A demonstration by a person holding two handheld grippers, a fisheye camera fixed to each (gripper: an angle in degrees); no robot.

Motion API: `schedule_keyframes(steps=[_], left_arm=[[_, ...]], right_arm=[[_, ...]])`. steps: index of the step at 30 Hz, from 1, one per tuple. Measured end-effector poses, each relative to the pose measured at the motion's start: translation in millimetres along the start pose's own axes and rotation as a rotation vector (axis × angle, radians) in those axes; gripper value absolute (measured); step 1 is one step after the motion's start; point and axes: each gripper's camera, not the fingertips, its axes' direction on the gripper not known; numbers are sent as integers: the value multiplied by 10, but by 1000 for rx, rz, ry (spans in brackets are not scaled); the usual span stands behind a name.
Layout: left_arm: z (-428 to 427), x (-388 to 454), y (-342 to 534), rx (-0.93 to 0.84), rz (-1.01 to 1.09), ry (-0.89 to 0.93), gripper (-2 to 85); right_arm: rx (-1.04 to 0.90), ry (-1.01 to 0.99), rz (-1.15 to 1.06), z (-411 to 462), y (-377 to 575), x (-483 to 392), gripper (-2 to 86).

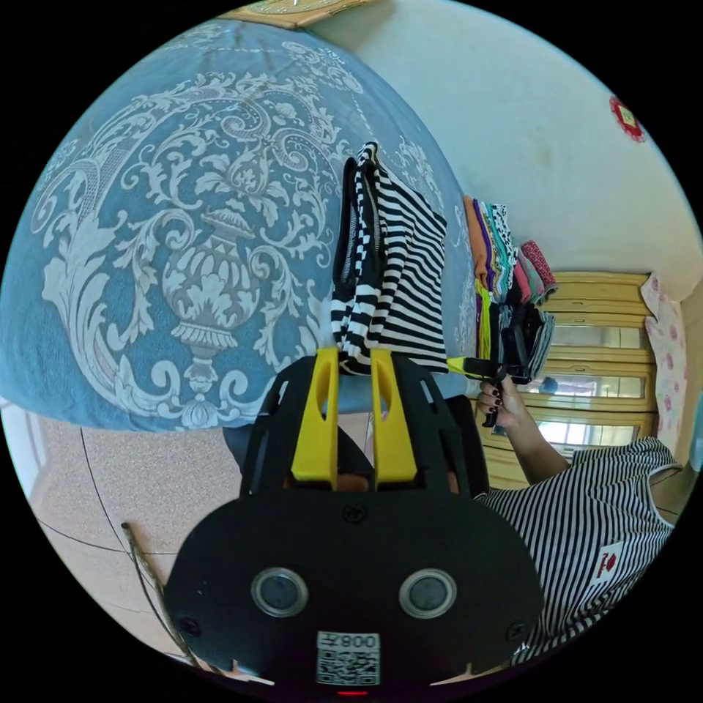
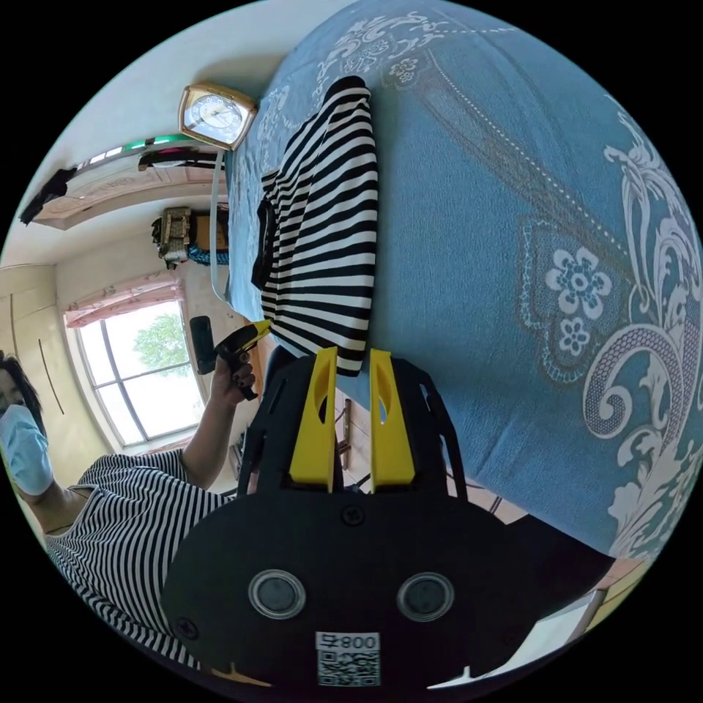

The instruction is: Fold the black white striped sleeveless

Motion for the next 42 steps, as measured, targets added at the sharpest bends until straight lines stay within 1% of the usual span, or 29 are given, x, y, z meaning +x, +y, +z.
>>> schedule_keyframes(steps=[3, 9, 13, 17, 21, 29, 37, 42], left_arm=[[-19, 14, -161, -16, 16, -31, 53], [-150, -114, -418, -24, -9, 14, 32], [-273, -252, -555, -15, -47, 105, 28], [-473, -294, -622, 42, -75, 208, 26], [-676, -175, -726, 78, -56, 268, 26], [-1274, 389, -1028, 148, 57, 364, 28], [-1774, 1051, -1103, 180, 164, 441, 28], [-1990, 1553, -1277, 174, 248, 481, 28]], right_arm=[[2, 10, -2, -8, 120, 163, 74], [-2, 14, 1, -18, 343, 508, 45], [6, -28, 15, -80, 518, 830, 30], [14, -75, 10, -195, 697, 1055, 23], [60, -178, -18, -460, 945, 1280, 20], [166, -267, -119, -1170, 1549, 1567, 17], [266, -411, -211, -1850, 2528, 2030, 18], [343, -468, -264, -2263, 3118, 2325, 18]])
